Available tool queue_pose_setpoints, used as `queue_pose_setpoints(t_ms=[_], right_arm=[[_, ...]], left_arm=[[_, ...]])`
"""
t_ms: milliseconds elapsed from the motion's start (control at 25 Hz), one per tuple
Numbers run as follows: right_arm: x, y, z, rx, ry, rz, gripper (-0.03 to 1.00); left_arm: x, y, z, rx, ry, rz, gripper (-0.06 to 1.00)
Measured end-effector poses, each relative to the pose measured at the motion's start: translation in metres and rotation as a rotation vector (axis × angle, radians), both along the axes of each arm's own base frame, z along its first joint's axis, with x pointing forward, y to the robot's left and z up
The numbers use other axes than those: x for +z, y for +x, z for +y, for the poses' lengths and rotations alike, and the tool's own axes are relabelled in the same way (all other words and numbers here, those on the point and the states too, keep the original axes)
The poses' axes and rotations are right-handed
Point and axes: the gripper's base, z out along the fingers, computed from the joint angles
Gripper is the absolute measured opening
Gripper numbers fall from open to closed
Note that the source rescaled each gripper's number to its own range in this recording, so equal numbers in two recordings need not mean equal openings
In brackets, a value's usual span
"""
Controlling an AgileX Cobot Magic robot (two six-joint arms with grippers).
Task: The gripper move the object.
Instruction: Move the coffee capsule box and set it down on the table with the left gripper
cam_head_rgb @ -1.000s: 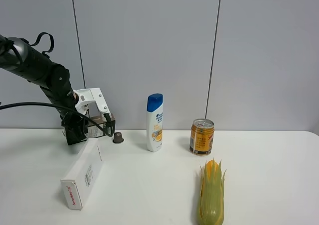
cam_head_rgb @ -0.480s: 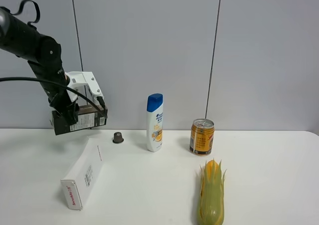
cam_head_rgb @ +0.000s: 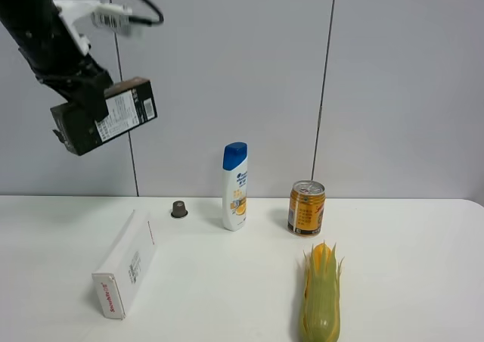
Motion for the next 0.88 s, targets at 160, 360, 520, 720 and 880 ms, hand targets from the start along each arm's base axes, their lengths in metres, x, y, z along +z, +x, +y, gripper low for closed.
queue_pose_setpoints(t_ms=[160, 360, 520, 720, 880], right_arm=[[0.000, 0.000, 0.000, 0.000, 0.000, 0.000, 1.00], [0.000, 0.000, 0.000, 0.000, 0.000, 0.000, 1.00], [0.000, 0.000, 0.000, 0.000, 0.000, 0.000, 1.00], [0.000, 0.000, 0.000, 0.000, 0.000, 0.000, 1.00], [0.000, 0.000, 0.000, 0.000, 0.000, 0.000, 1.00]], left_arm=[[0.038, -0.036, -0.024, 0.136, -0.263, 0.050, 0.01], [0.049, -0.076, -0.070, 0.239, -0.474, 0.283, 0.01], [0.046, -0.095, -0.105, 0.211, -0.519, 0.356, 0.01], [0.026, -0.103, -0.126, 0.213, -0.536, 0.390, 0.01], [-0.029, -0.102, -0.126, 0.301, -0.449, 0.515, 0.01]])
